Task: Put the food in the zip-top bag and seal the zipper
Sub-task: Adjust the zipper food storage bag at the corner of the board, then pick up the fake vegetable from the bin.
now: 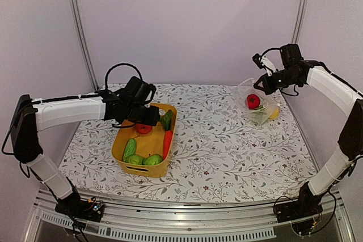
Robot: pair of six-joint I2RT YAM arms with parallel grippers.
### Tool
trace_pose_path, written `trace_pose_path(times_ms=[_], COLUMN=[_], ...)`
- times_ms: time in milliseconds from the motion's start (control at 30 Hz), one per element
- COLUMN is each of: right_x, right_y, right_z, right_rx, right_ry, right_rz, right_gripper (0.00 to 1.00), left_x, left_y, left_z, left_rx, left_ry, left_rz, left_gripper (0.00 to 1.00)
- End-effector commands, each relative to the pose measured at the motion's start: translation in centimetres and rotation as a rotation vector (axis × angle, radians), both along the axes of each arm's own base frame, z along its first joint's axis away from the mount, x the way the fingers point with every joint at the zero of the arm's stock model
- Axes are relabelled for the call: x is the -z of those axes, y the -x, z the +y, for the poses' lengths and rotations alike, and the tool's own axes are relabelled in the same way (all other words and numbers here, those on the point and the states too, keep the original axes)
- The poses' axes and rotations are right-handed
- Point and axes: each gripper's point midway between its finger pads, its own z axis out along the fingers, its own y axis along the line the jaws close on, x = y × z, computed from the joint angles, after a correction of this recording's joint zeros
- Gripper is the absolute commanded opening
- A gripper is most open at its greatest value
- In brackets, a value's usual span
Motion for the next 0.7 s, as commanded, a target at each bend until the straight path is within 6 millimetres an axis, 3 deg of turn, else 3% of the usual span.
trace_pose_path(times_ms=[0, 233, 467, 667], right_x=[-1.3, -1.4, -1.2, -1.2], right_y=[1.2, 2.0, 2.2, 2.2], right_z=[0.5, 0.7, 0.8, 0.8], right_rx=[-0.032, -0.044, -0.049, -0.049], right_ry=[-0.044, -0.056, -0.057, -0.060], right_rz=[-0.022, -0.010, -0.005, -0.005], right_gripper=[0.00, 0.00, 0.00, 0.00], left_x=[1.5, 3.9, 6.3, 7.9], left_y=[0.2, -0.7, -0.6, -0.2], left_z=[-0.9, -1.8, -3.5, -3.6], left_rx=[0.027, 0.007, 0.042, 0.033], left_ry=[0.092, 0.160, 0.188, 0.178], left_rz=[0.086, 0.209, 0.306, 0.350], left_gripper=[0.46, 0.45, 0.42, 0.42])
